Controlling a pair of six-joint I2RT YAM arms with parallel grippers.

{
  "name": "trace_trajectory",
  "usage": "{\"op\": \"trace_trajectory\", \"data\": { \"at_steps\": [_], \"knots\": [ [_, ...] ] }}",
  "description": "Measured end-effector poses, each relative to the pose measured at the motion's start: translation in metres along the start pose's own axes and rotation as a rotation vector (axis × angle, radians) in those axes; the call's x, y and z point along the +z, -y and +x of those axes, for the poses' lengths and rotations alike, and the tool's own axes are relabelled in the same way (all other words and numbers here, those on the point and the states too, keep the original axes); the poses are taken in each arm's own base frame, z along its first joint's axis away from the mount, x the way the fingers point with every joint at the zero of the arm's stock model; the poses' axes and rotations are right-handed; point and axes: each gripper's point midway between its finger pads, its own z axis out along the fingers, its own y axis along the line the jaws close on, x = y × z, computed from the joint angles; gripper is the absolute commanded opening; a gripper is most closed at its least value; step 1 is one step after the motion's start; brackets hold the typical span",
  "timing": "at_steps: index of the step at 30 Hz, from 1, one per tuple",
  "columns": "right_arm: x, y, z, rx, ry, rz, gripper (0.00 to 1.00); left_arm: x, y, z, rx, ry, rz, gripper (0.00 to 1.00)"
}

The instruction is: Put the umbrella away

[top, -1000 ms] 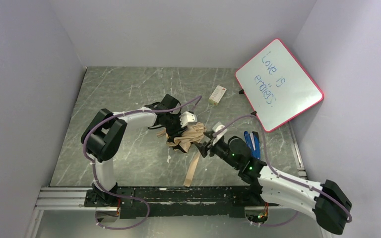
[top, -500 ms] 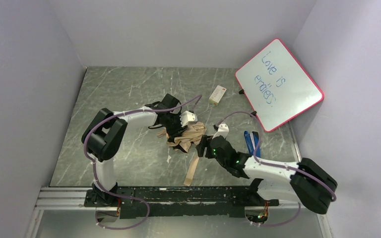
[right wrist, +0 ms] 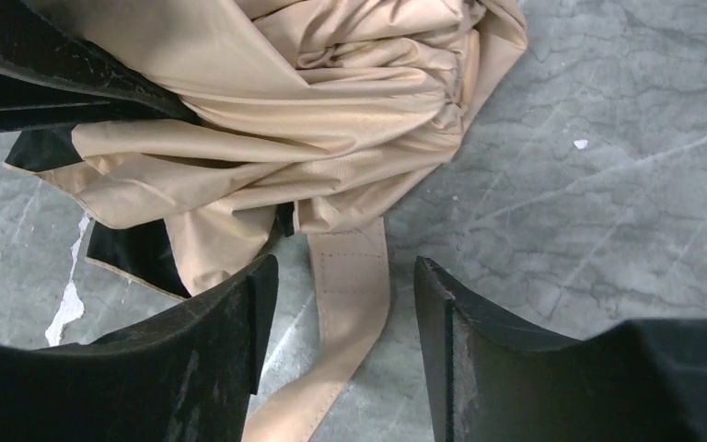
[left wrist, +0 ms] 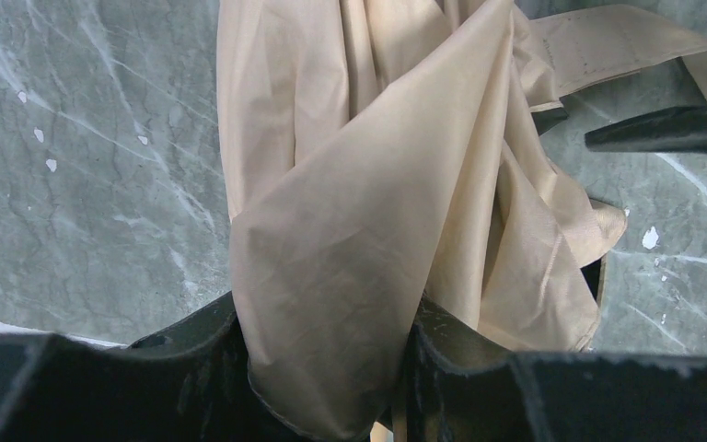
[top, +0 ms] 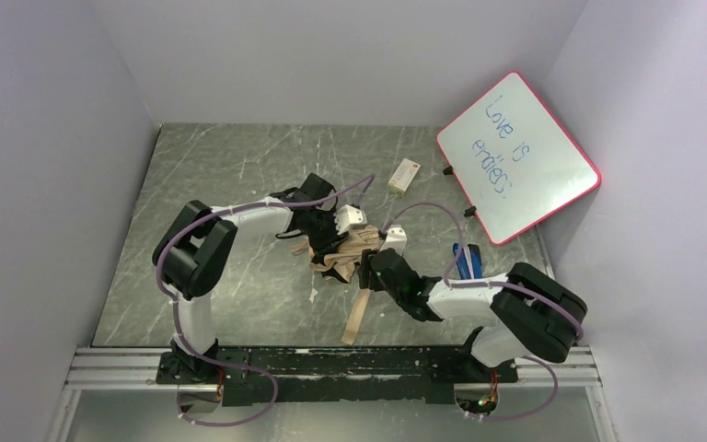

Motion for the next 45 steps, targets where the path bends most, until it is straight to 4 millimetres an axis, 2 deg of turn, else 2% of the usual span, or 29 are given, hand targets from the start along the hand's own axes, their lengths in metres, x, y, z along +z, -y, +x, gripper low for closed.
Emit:
{"op": "trace_trajectory", "data": {
  "at_steps": [7,10,13,14,25,32,45],
  "knots": [
    [0.006,-0.004,0.002,-0.082,-0.003,0.015,0.41,0.001,-0.001,-0.001,-0.013,0.001,-0.001,0.05],
    [0.009,-0.005,0.003,-0.110,0.000,0.019,0.26,0.002,-0.003,-0.004,-0.018,0.004,-0.003,0.05],
    [0.011,-0.007,0.004,-0.131,0.002,0.021,0.04,0.002,-0.004,-0.005,-0.026,0.006,-0.004,0.05],
    [0.011,-0.006,0.004,-0.139,0.002,0.021,0.00,0.002,-0.004,-0.005,-0.028,0.006,-0.004,0.05],
    [0.005,-0.007,0.008,-0.247,-0.030,-0.012,0.00,-0.003,-0.006,-0.005,-0.067,0.031,0.010,0.05],
    [-0.005,-0.023,0.020,-0.357,-0.058,-0.082,0.00,-0.017,0.000,0.000,-0.145,0.042,0.055,0.05],
    [-0.021,-0.054,0.041,-0.501,-0.067,-0.180,0.00,-0.033,0.009,-0.007,-0.210,0.080,0.102,0.05]
  ]
}}
